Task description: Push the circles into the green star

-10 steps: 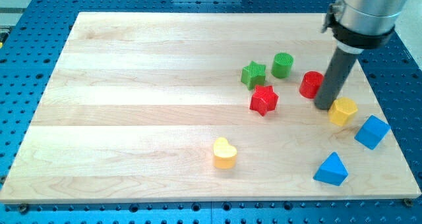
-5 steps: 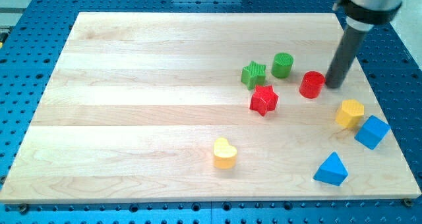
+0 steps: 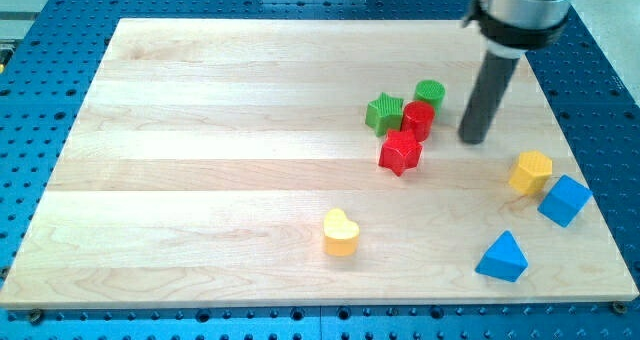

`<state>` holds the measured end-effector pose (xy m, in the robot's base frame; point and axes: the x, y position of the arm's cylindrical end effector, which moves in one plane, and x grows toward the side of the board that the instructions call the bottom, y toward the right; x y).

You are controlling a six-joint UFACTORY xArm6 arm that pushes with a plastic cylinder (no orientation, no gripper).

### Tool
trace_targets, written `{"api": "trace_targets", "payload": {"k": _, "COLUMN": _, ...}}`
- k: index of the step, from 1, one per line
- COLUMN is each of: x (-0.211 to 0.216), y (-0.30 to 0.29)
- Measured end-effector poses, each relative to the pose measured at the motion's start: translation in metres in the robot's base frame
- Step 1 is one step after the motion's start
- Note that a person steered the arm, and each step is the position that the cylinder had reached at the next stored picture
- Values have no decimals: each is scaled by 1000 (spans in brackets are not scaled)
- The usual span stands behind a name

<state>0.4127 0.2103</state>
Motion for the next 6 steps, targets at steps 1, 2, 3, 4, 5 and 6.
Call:
{"api": "trace_targets", "payload": {"k": 1, "x": -33, "y": 11}}
{"api": "trace_targets", "payload": {"k": 2, "x": -48, "y": 6}}
{"api": "trace_targets", "payload": {"k": 3, "x": -48, "y": -15}}
{"api": "trace_targets", "payload": {"k": 4, "x": -48, "y": -35}}
{"api": "trace_targets", "payload": {"k": 5, "x": -48, "y": -55}}
{"api": "trace_targets", "payload": {"k": 6, "x": -48, "y": -64}}
